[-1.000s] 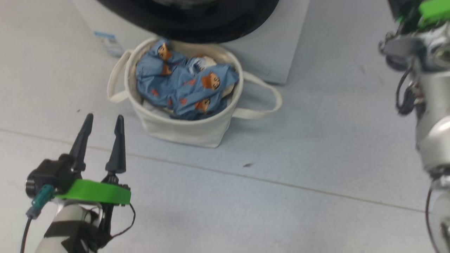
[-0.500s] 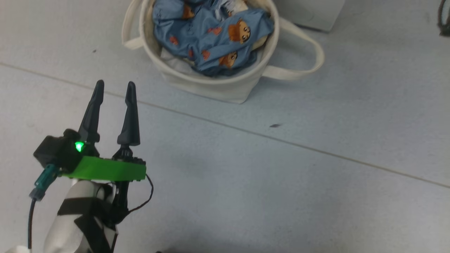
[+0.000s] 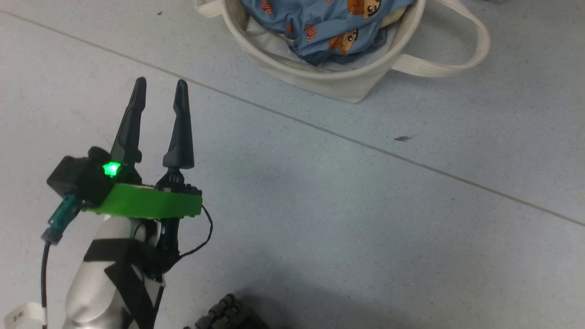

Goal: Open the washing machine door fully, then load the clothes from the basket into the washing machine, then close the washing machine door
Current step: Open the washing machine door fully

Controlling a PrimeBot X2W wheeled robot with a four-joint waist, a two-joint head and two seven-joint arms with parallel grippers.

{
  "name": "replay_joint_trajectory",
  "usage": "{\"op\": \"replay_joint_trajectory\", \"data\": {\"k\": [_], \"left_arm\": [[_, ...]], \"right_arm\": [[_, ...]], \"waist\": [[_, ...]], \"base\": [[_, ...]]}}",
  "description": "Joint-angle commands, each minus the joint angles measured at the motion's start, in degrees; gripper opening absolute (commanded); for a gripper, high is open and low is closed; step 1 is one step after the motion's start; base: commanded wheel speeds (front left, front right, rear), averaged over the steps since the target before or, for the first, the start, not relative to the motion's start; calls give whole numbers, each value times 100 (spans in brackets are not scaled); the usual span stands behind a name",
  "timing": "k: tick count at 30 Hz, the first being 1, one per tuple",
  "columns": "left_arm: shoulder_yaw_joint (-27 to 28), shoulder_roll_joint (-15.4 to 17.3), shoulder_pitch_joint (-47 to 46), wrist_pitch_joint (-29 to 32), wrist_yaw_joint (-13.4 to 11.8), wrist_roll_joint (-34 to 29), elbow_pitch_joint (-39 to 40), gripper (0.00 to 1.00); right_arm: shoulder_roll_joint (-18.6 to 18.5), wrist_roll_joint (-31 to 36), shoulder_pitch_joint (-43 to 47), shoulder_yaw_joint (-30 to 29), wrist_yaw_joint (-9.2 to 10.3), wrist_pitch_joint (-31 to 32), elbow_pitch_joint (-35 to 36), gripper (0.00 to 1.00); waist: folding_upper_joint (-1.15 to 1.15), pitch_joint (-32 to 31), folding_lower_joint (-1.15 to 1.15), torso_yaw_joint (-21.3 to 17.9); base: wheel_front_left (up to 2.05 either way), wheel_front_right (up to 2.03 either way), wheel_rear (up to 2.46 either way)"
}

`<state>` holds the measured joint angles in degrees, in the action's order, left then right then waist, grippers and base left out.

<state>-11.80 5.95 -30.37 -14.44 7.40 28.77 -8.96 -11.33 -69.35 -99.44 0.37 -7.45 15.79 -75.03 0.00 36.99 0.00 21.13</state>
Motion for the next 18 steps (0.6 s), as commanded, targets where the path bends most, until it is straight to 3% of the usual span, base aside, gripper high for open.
{"op": "replay_joint_trajectory", "data": {"k": [1,10,18], "left_arm": [[165,162,-40,-56,8,45,183,100],[190,149,-14,-56,8,47,128,100],[244,263,134,-56,8,-20,61,100]], "right_arm": [[264,82,-295,59,-3,43,173,0],[457,46,-200,269,-3,771,404,0],[773,-208,572,537,-3,1540,928,0]], "waist": [[0,16,0,27],[0,-127,0,19],[0,-506,0,-229]], "base": [[0,0,0],[0,0,0],[0,0,0]]}}
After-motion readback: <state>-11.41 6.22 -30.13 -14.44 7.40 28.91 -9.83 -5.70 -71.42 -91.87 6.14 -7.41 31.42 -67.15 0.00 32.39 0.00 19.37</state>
